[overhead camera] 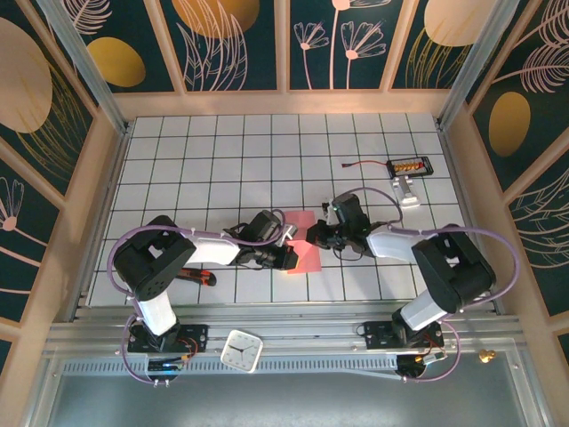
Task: Fold a paper plane with a square sheet of paper (pick it up from the middle)
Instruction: Fold the triangle a second time at the center of the table.
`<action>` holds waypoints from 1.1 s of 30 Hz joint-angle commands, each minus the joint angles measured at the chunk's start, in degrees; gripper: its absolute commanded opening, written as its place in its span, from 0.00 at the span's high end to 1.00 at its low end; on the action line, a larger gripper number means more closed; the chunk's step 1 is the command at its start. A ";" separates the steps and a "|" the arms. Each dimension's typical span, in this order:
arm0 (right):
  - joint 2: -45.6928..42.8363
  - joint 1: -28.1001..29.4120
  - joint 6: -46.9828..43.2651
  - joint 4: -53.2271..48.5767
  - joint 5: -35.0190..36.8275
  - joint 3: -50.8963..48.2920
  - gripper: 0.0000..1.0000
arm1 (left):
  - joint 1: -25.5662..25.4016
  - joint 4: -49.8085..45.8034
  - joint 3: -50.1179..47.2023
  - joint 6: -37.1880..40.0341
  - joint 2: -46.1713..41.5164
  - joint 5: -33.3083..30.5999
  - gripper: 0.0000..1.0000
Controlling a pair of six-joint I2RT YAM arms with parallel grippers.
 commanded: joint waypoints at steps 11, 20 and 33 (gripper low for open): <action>0.84 6.65 7.65 8.39 -0.87 -6.40 1.00 | 0.10 -9.19 -0.78 2.24 2.62 -4.97 1.00; 5.31 5.96 5.80 6.41 1.06 -4.68 1.00 | 0.14 -10.60 -0.64 3.60 3.08 -4.87 1.00; 7.11 1.04 1.84 -2.03 3.66 0.06 1.00 | -0.15 -16.00 -0.78 8.28 4.94 -7.07 1.00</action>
